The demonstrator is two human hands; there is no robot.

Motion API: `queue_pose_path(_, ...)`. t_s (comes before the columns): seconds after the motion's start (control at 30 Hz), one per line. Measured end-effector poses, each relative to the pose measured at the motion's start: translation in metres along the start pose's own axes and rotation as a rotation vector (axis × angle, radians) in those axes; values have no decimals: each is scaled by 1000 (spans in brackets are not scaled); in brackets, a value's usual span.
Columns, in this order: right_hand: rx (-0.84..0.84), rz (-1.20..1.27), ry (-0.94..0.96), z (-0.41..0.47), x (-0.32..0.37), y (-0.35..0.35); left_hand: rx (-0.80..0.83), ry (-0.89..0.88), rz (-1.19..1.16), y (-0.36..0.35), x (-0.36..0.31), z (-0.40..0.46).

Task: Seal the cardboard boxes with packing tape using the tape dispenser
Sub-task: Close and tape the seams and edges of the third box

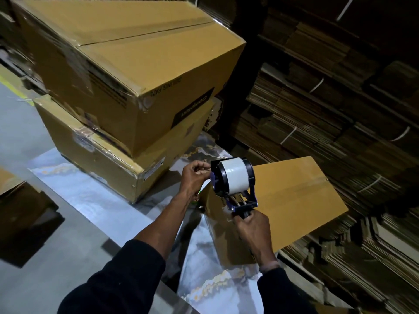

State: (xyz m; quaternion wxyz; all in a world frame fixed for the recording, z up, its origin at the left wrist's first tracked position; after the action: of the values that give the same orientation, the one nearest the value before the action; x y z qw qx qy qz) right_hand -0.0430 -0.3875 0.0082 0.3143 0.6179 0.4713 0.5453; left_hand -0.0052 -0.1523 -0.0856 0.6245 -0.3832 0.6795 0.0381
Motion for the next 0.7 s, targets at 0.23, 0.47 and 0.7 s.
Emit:
queue_pose_path(0.23,30,78,9,-2,3,1,13,-16,43,-5,10,6)
queue_pose_path(0.47,22,103,6,0,3,0,1,-38,118,-13,18,7)
queue_pose_path(0.7,43,125,-30,4,-2,-4,164,-141,68,-13,-1,3)
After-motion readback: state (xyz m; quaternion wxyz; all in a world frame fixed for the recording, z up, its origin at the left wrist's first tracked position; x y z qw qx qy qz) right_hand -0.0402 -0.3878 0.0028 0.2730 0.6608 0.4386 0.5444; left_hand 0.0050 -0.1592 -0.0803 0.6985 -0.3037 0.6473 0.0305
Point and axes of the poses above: each hand's wrist, its own z-axis towards the middle knuckle, its own y-axis out of the back of the hand, x = y × z, the point moved 6 cm from there along z, towards the middle knuckle, and after that the axes turned 10 degrees about -z, right-handed, at the moved point
